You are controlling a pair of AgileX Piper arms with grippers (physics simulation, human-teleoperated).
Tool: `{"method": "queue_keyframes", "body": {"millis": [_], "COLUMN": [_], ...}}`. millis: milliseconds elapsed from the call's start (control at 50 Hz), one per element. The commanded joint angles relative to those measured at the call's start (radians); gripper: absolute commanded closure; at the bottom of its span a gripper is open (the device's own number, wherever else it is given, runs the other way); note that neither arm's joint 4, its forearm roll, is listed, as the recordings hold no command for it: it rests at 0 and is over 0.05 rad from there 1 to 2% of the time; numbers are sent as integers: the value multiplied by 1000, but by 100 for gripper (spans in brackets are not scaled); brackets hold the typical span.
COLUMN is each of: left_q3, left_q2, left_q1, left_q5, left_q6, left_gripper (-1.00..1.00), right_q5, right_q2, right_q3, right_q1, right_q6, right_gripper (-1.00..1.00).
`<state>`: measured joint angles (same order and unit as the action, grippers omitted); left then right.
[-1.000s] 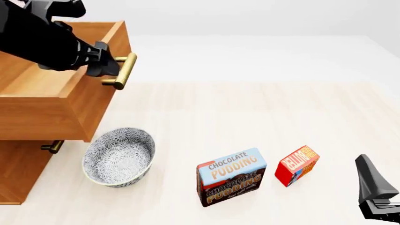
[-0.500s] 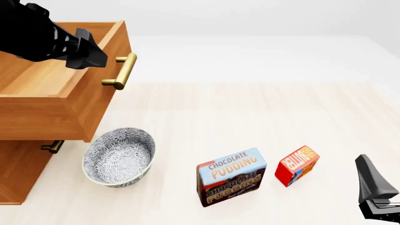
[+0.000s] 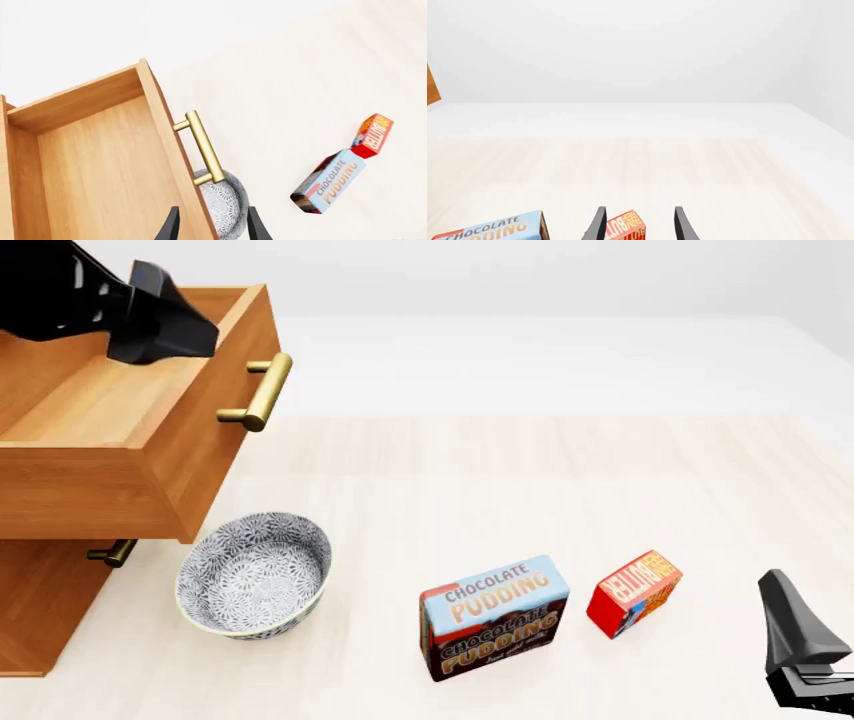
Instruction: Put the butter at the back in the top drawer of the cabinet and close it.
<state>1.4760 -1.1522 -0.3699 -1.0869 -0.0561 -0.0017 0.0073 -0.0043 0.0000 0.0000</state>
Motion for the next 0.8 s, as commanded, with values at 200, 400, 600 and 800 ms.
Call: {"method": "queue_keyframes", "body": {"millis": [200,400,600,800], "left_q3": [36,34,31,18], "left_q2": [-27,-62,-107,-156], "left_q1": [-79,-128,-172,-214], "left_q5": [43,72,104,146], "left_q6": [-83,-102,-116,-118], "left_gripper": [-100,-100,-100,-100], "right_q5": [0,0,0,0], "right_q2": [0,0,0,0], "right_q3": [0,0,0,0], "right_q1": [0,0,0,0], "right_q6": [0,0,0,0], "right_gripper": [-100,-100,-100,-100]}}
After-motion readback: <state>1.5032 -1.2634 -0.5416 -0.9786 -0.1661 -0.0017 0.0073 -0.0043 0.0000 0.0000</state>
